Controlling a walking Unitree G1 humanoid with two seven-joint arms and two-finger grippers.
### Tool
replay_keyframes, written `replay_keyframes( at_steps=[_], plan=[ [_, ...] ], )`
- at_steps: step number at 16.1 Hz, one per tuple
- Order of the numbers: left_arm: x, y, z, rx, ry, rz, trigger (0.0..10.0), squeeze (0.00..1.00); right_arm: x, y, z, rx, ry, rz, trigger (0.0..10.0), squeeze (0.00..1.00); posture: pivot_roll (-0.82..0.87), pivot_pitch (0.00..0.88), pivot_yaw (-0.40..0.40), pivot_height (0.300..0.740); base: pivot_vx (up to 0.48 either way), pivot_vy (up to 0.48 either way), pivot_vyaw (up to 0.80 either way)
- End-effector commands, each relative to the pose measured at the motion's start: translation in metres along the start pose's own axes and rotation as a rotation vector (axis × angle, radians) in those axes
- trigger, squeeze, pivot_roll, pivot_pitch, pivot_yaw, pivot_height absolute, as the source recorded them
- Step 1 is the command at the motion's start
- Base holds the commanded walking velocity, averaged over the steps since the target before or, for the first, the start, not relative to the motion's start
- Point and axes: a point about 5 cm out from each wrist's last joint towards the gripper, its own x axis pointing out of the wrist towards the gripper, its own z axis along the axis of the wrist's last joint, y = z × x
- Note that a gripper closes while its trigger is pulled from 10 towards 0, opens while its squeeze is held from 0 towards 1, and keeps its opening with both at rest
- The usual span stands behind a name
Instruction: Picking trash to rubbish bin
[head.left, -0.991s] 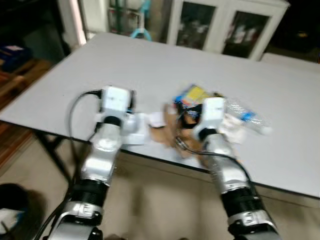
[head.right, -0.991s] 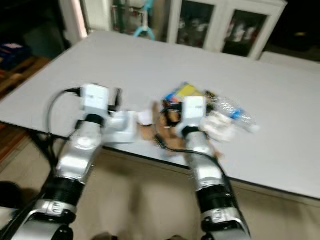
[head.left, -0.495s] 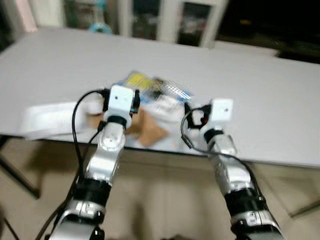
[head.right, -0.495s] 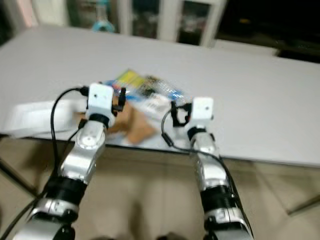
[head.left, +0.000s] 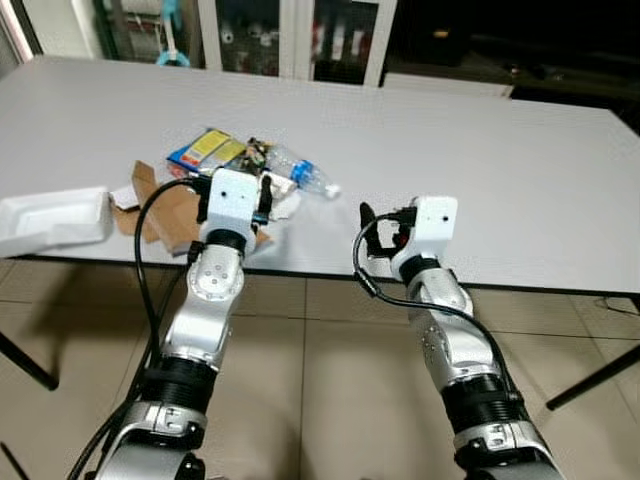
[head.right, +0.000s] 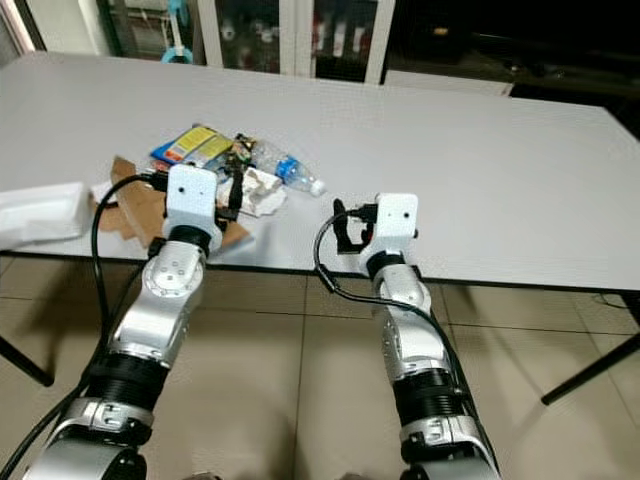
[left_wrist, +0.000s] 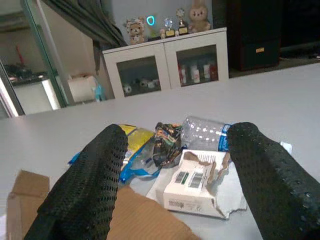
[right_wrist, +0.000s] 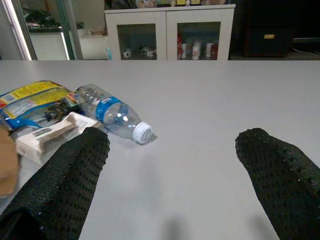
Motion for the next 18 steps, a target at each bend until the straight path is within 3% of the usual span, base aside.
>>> replay_keyframes(
  at_steps=[1, 14, 18],
  plan=[
    [-0.0001, 0.0042, -0.0002, -0.007, 0.006, 0.019, 10.0, 0.0, 0.001, 0.0035, 0.0038, 0.007, -0.011, 0.017, 10.0, 0.0, -0.05, 0.063, -0.089, 0.74, 0.0, 0.0, 0.0],
    [-0.0002, 0.0036, -0.0033, -0.008, 0.031, 0.019, 10.0, 0.0, 0.0004, 0.0047, 0.0015, 0.007, 0.004, 0.029, 10.0, 0.0, -0.05, 0.068, -0.089, 0.74, 0.0, 0.228, 0.0],
    [-0.0006, 0.004, -0.0038, -0.003, 0.032, 0.023, 10.0, 0.0, 0.0003, 0.0053, 0.001, 0.008, 0.007, 0.033, 10.0, 0.0, -0.05, 0.068, -0.087, 0.74, 0.0, 0.0, 0.0]
  ],
)
